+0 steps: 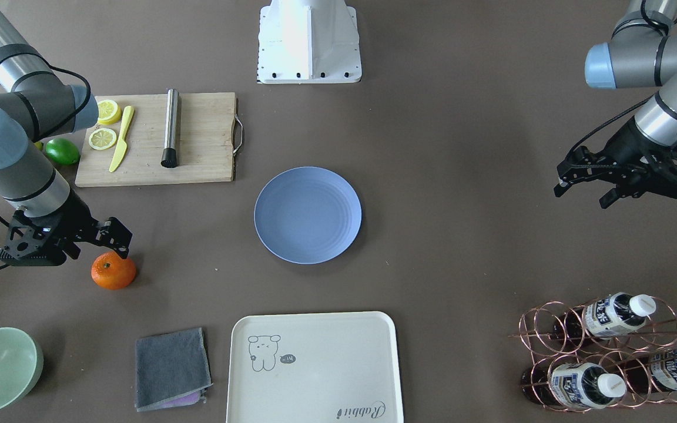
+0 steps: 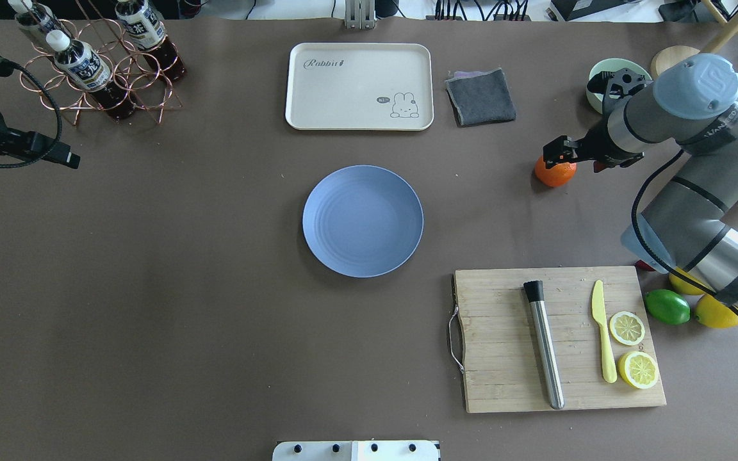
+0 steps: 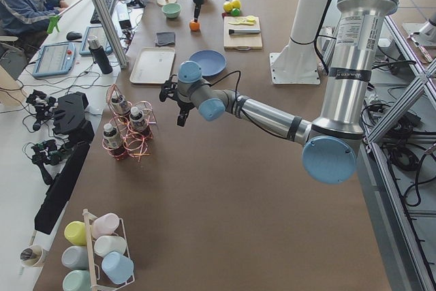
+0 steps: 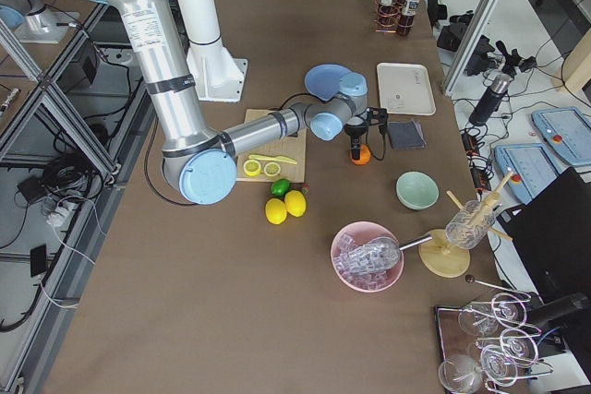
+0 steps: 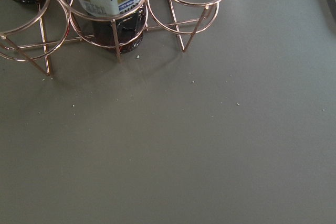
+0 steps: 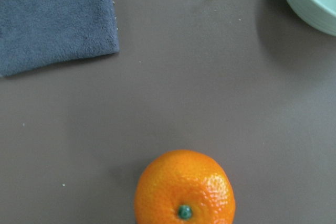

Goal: Pick orange to plate
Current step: 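Grasp the orange mandarin with the right gripper and lift it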

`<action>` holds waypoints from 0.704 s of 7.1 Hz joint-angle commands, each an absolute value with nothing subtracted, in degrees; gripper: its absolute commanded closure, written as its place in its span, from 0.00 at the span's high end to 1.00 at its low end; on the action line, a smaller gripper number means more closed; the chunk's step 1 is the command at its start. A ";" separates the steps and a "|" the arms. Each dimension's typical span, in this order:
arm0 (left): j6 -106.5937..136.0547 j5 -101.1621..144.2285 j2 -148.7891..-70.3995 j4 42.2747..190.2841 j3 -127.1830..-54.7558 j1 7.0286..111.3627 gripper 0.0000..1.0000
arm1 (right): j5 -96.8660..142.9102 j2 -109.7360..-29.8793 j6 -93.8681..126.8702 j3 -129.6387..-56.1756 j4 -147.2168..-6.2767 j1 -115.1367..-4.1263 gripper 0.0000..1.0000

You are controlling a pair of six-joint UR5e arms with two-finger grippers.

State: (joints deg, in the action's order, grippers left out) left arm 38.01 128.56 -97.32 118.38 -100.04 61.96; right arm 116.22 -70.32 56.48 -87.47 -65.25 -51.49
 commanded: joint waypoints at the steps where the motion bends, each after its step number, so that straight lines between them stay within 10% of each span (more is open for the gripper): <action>1: 38.23 128.50 -97.12 118.48 -100.37 61.96 0.98 | 116.19 -66.64 55.99 -84.04 -65.48 -51.42 1.00; 5: 38.67 128.06 -97.21 118.48 -100.37 61.96 0.98 | 116.28 -67.94 51.94 -81.65 -64.69 -51.33 1.00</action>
